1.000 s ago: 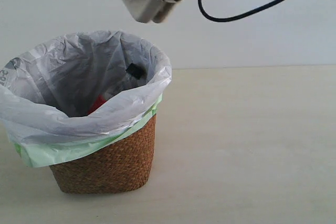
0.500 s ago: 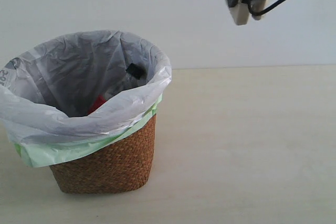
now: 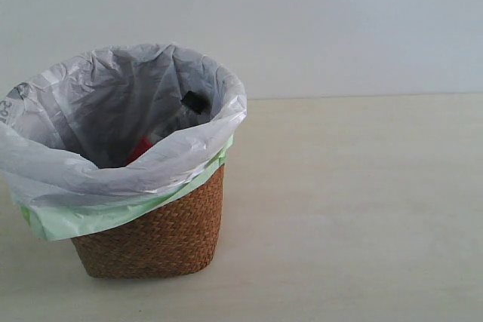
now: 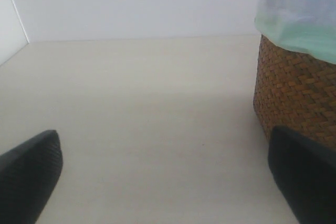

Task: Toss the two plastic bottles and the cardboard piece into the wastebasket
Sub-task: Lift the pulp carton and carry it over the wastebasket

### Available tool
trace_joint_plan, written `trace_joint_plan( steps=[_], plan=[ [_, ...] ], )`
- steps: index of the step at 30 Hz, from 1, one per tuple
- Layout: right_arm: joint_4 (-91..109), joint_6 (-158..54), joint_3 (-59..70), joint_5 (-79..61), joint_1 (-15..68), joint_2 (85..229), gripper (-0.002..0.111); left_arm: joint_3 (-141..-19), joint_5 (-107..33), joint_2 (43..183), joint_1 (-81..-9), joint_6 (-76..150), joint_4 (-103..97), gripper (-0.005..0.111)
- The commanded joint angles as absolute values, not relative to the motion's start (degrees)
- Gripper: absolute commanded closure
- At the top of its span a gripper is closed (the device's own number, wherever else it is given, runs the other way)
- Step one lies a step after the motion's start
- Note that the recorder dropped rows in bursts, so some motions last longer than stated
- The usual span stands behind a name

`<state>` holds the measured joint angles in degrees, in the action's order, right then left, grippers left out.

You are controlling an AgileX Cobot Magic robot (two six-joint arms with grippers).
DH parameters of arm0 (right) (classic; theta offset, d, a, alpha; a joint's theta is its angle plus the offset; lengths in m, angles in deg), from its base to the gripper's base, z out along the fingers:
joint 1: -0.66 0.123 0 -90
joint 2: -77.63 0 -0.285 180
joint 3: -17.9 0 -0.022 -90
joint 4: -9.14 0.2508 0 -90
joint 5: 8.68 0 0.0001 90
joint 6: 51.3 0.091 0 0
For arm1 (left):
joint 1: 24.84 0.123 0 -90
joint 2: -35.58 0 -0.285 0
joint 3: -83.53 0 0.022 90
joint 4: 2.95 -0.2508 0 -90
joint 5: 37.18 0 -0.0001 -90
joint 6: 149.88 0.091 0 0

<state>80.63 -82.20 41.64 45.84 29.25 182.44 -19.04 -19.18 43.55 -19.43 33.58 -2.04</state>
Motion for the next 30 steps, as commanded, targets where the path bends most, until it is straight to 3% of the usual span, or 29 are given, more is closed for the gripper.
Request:
trace_joint_plan(
  steps=[1,5,10,14,18,24,30],
  plan=[
    [80.00,-88.35,42.07,45.24,29.19,182.00,0.108,-19.25,-19.60,43.37,-19.72,33.08,-1.93,-0.001],
    [62.22,-85.94,41.97,42.62,29.19,182.00,0.108,-19.25,-19.60,43.37,-19.72,33.08,-1.93,-0.001],
    [24.24,-61.49,41.97,40.14,29.19,182.00,0.108,-19.25,-19.60,43.37,-19.72,33.08,-1.93,-0.001],
    [-9.90,-37.18,41.97,45.39,29.19,182.00,0.108,-19.25,-19.60,43.37,-19.72,33.08,-1.93,-0.001],
    [-25.16,-30.18,41.97,50.67,29.19,182.00,0.108,-19.25,-19.60,43.37,-19.72,33.08,-1.93,-0.001],
    [-16.96,-30.29,41.97,50.94,29.19,182.00,0.108,-19.25,-19.60,43.37,-19.72,33.08,-1.93,-0.001],
    [21.36,-40.70,42.20,43.48,29.19,182.00,0.108,-19.25,-19.60,43.37,-19.72,33.08,-1.93,-0.001]
  ],
)
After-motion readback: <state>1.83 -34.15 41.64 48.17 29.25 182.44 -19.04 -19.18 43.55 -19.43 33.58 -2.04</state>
